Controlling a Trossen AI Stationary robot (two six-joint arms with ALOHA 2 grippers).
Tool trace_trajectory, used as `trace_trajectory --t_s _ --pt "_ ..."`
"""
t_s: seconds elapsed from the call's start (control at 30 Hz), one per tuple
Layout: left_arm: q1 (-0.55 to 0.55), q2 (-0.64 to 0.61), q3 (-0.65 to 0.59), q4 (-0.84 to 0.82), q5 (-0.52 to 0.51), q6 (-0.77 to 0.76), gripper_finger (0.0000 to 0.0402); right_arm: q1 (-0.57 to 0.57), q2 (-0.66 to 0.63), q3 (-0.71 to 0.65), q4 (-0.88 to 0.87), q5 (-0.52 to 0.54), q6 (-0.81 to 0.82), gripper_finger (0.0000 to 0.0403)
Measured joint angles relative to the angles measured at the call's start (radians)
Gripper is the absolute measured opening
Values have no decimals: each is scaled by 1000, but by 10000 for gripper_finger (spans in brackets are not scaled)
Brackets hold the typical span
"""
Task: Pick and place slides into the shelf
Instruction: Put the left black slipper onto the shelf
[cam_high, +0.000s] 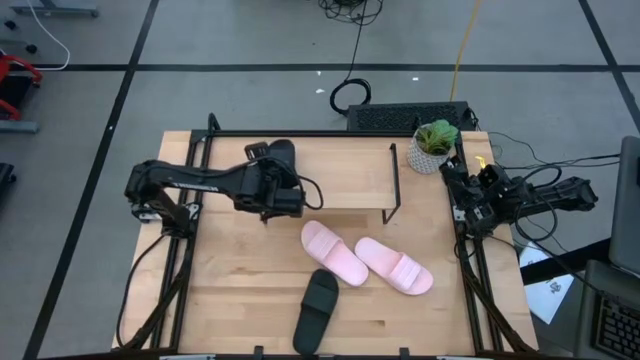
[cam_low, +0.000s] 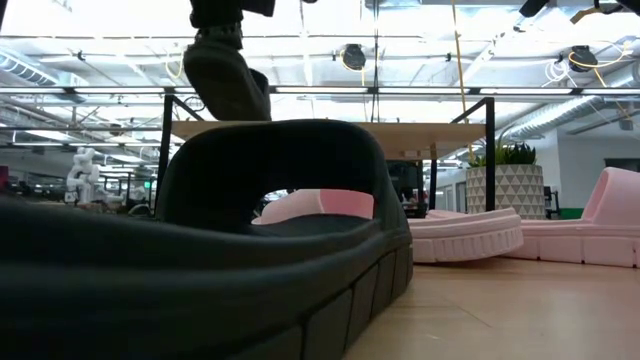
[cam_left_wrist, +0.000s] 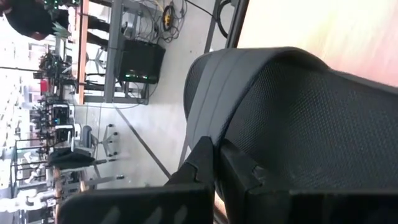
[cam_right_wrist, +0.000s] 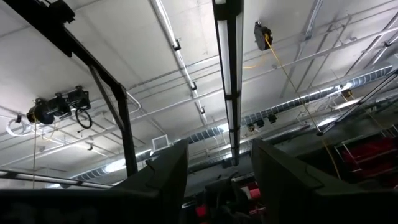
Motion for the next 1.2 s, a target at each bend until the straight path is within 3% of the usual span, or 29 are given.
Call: trace_trajectory --t_s 0.97,1.2 --pt "62 0 -172 128 -3 52 1 0 0 0 -7 0 8 169" --pt "62 0 -172 124 7 57 32 0 0 0 -30 0 8 169"
